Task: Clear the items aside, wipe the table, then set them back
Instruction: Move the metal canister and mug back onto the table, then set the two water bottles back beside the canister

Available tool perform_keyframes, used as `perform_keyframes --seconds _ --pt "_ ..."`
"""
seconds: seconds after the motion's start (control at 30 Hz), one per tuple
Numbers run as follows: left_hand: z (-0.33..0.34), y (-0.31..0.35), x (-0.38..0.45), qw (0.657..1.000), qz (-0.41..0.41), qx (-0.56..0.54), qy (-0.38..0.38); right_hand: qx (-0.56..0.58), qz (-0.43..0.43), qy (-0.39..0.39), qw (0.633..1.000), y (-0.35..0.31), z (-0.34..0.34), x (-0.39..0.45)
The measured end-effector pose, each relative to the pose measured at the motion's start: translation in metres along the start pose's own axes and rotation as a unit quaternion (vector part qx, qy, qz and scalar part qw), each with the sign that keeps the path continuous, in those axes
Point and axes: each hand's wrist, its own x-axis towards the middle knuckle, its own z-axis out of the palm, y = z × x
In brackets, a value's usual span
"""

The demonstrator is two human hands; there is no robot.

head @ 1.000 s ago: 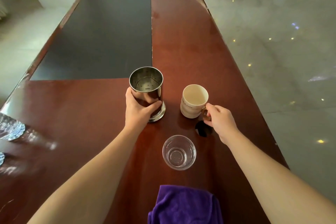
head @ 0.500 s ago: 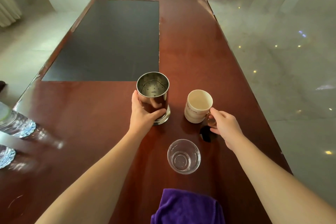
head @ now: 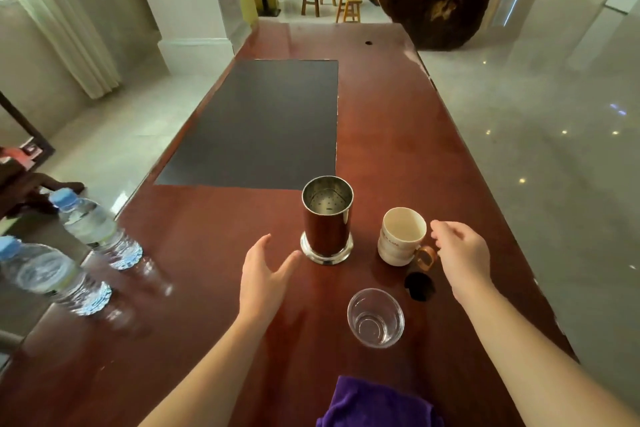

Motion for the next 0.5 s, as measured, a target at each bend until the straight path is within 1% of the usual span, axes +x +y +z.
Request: perform_keyframes --seconds 0.1,0.23,0.33,0.5 --pt "-0.035 -0.012 -0.021 0.999 -0.021 0.008 0.036 0.015 -0.031 -0.032 0.999 -0.027 0.017 -0.015" --pt "-0.086 -0.029 -0.04 0.992 -0.025 0.074 0.1 0.009 -0.093 -0.068 0.993 -0.059 0.051 -0.04" --pt "-0.122 -0.043 -0.056 0.983 -0.03 0.112 0.141 0.001 -0.151 -0.117 0.982 -0.079 0.082 -0.061" --pt "-0.17 -0.071 -0.085 0.967 -0.063 0.148 0.198 -0.011 -0.201 -0.198 0.959 -0.102 0.136 -0.101"
